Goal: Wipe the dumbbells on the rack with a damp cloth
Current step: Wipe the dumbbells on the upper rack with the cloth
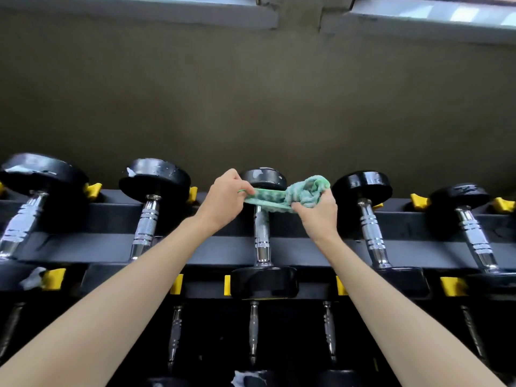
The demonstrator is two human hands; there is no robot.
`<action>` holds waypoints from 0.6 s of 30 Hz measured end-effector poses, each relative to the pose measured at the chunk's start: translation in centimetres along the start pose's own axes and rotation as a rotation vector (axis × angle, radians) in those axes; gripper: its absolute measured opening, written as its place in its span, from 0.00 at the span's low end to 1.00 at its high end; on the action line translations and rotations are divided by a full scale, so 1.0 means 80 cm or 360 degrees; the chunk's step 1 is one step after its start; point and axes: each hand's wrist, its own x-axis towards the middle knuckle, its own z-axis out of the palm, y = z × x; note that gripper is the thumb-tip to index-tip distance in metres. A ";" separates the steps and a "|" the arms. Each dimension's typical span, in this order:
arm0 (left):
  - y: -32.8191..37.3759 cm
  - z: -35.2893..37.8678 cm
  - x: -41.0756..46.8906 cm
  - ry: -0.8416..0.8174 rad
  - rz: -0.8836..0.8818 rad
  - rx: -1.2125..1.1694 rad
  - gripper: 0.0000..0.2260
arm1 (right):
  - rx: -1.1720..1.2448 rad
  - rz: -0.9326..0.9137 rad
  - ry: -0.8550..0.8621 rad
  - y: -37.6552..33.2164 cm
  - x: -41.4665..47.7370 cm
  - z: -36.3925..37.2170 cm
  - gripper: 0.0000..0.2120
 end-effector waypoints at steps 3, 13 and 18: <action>-0.019 0.013 -0.005 0.0054 0.0072 0.0160 0.10 | -0.0132 -0.0173 0.0081 0.013 -0.002 0.016 0.16; -0.030 0.048 -0.002 -0.0090 -0.0263 0.0431 0.16 | -0.0260 0.0241 0.0175 0.052 0.010 0.043 0.15; -0.030 0.051 0.000 -0.0213 -0.0423 0.0215 0.15 | -0.0162 0.0594 -0.0095 0.056 0.020 0.041 0.16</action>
